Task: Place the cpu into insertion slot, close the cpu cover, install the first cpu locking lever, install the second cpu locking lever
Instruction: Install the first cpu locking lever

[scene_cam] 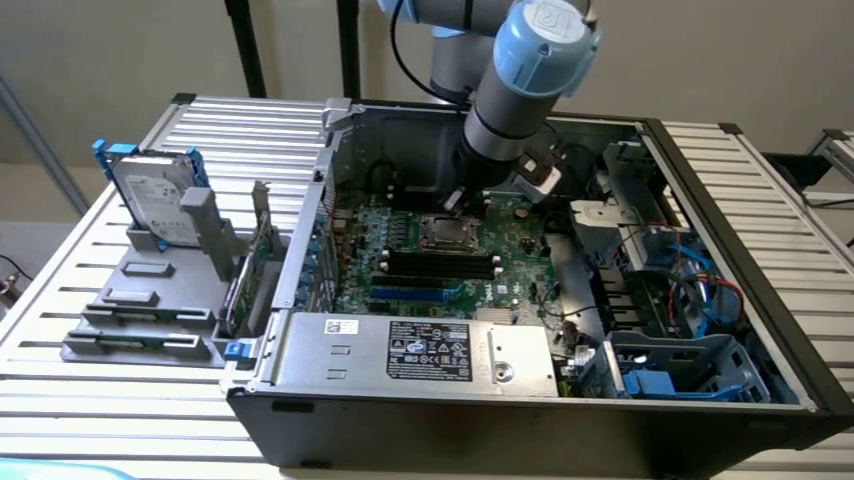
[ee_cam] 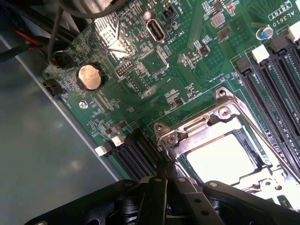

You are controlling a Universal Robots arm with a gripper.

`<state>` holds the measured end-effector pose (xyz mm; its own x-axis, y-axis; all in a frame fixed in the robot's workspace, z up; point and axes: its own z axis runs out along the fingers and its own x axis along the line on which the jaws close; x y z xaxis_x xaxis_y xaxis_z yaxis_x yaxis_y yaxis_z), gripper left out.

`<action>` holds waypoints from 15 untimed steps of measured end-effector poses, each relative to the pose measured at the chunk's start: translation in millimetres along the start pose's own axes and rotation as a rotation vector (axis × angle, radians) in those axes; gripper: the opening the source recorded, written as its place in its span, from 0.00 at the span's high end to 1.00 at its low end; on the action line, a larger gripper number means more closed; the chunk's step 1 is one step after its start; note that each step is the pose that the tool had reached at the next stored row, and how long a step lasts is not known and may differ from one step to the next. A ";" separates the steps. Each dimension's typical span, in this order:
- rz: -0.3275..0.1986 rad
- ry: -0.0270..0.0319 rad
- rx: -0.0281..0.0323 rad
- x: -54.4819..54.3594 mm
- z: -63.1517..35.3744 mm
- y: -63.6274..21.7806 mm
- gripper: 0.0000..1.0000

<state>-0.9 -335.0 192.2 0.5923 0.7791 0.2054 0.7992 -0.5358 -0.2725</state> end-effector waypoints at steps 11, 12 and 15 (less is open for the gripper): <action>0.000 0.0038 0.0060 -3.2 -2.7 7.4 0.89; 0.000 0.0038 0.0065 -3.7 -3.1 7.6 0.89; 0.000 0.0060 0.0085 -4.3 -3.4 7.9 0.89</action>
<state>3.2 -343.7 192.4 0.5931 0.7770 0.2110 0.7982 -0.5331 -0.2805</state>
